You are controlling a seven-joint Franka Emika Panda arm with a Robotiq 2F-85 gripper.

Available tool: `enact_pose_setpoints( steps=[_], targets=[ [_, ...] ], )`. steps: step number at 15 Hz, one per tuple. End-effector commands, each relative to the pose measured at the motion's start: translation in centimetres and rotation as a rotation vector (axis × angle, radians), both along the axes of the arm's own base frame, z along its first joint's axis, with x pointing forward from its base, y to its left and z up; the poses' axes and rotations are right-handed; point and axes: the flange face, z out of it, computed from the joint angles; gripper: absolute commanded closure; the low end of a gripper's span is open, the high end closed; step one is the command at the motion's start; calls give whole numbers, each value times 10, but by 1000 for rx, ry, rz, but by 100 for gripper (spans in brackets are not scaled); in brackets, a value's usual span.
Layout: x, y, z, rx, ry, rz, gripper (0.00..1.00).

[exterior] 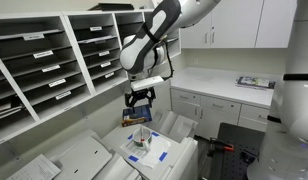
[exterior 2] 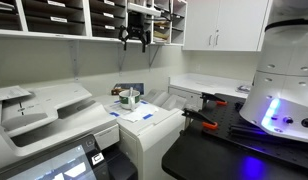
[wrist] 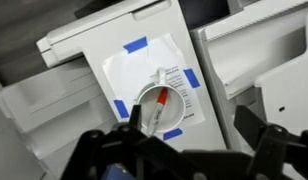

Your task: Remove the marker out of the cup

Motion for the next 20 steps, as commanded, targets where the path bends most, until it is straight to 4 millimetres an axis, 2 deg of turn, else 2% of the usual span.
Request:
enact_pose_setpoints(
  steps=[1, 5, 9, 13, 16, 19, 20],
  targets=[
    [11, -3, -8, 6, -4, -38, 0],
    [15, -9, -31, -16, 17, -29, 0],
    [29, -18, -59, -87, 7, -48, 0],
    [36, -32, -96, -121, -8, -158, 0],
    [41, -35, -124, -129, -3, -189, 0],
    [52, -30, -144, -129, 4, -203, 6],
    [55, -27, -149, -128, 6, -205, 12]
  ],
)
